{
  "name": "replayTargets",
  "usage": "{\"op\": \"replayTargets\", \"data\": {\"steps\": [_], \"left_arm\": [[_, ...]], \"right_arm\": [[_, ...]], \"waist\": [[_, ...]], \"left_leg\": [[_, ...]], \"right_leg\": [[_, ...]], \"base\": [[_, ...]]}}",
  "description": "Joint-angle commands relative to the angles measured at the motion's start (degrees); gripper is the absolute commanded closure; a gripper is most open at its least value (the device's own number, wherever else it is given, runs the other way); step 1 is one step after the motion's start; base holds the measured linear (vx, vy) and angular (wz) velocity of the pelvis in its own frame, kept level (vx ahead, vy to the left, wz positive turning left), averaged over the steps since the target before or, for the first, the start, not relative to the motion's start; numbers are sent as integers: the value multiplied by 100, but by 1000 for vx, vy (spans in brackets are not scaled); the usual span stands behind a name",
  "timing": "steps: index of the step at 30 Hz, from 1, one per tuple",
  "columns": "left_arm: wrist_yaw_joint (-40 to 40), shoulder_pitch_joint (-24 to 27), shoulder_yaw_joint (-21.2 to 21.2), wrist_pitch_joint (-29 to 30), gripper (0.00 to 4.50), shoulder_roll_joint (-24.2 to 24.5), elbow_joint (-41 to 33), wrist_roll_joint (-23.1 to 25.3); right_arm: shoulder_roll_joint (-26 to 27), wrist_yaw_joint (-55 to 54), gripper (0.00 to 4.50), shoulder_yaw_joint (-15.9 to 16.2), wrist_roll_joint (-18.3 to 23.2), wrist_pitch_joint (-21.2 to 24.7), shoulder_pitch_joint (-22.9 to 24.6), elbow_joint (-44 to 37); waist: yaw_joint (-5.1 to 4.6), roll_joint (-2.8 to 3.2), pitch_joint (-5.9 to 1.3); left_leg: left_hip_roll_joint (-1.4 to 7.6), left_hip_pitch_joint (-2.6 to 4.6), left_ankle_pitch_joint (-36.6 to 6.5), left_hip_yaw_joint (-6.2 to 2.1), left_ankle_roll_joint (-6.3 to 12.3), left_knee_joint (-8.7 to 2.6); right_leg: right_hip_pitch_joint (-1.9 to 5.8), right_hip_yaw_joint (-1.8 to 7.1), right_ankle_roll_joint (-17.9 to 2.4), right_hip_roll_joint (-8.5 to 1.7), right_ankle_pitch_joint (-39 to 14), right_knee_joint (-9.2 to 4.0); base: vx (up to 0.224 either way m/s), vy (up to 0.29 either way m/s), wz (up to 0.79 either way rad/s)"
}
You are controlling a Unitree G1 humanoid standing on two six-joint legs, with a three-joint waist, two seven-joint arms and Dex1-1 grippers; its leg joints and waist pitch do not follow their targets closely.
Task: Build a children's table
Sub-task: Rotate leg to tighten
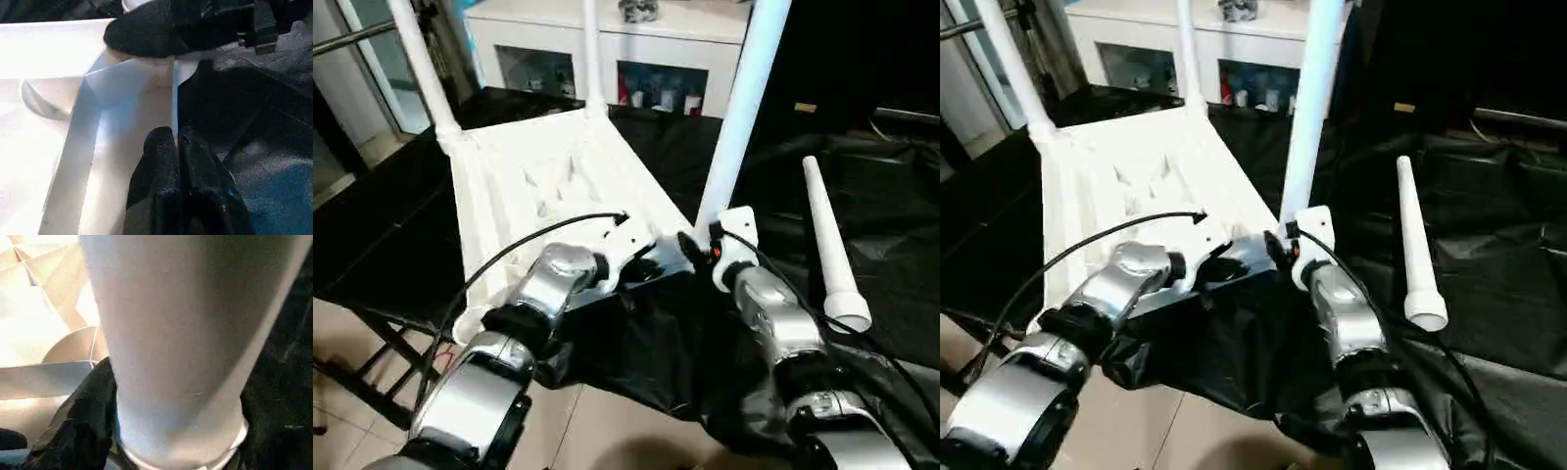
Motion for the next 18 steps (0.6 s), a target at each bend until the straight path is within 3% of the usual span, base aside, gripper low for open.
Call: {"op": "replayTargets", "data": {"steps": [1, 3, 6, 11, 14, 18], "left_arm": [[-49, -110, -13, -312, 450, -290, -301, -183], [-421, 19, -67, -390, 450, -170, -450, -246], [-859, 147, -122, -505, 450, -26, -591, -329], [-1621, 374, -242, -609, 450, 296, -892, -448], [-1816, 433, -253, -640, 450, 427, -944, -452], [-2209, 527, -236, -622, 450, 643, -1069, -482]], "right_arm": [[418, 861, 95, 650, 128, 87, 63, -9], [212, 1268, 69, 820, 90, 52, 141, -209], [-29, 1903, 69, 983, 140, -6, 243, -419], [-525, 3000, 69, 1229, 304, 59, 482, -887], [-718, 3410, 69, 1271, 370, 121, 560, -1063], [-986, 3997, 69, 1318, 522, 320, 696, -1377]], "waist": [[-6, -40, -346], [-6, -46, -351], [-16, -49, -362], [-8, -35, -357], [47, -24, -356], [67, -33, -353]], "left_leg": [[96, -25, -1113, -11, 438, -417], [101, -48, -1019, -15, 482, -416], [110, -64, -899, -17, 583, -403], [141, -40, -883, 3, 693, -395], [159, -16, -934, 16, 662, -395], [164, -35, -917, 11, 619, -404]], "right_leg": [[311, 255, -1079, -310, -1916, -434], [338, 254, -1134, -308, -1754, -409], [365, 257, -1231, -321, -1509, -370], [339, 273, -1381, -308, -1318, -350], [326, 274, -1408, -309, -1361, -346], [348, 272, -1382, -311, -1360, -330]], "base": [[0, 0, 0], [0, 0, 0], [0, 0, 0], [0, 0, 0], [0, 0, 0], [0, 0, 0]]}}
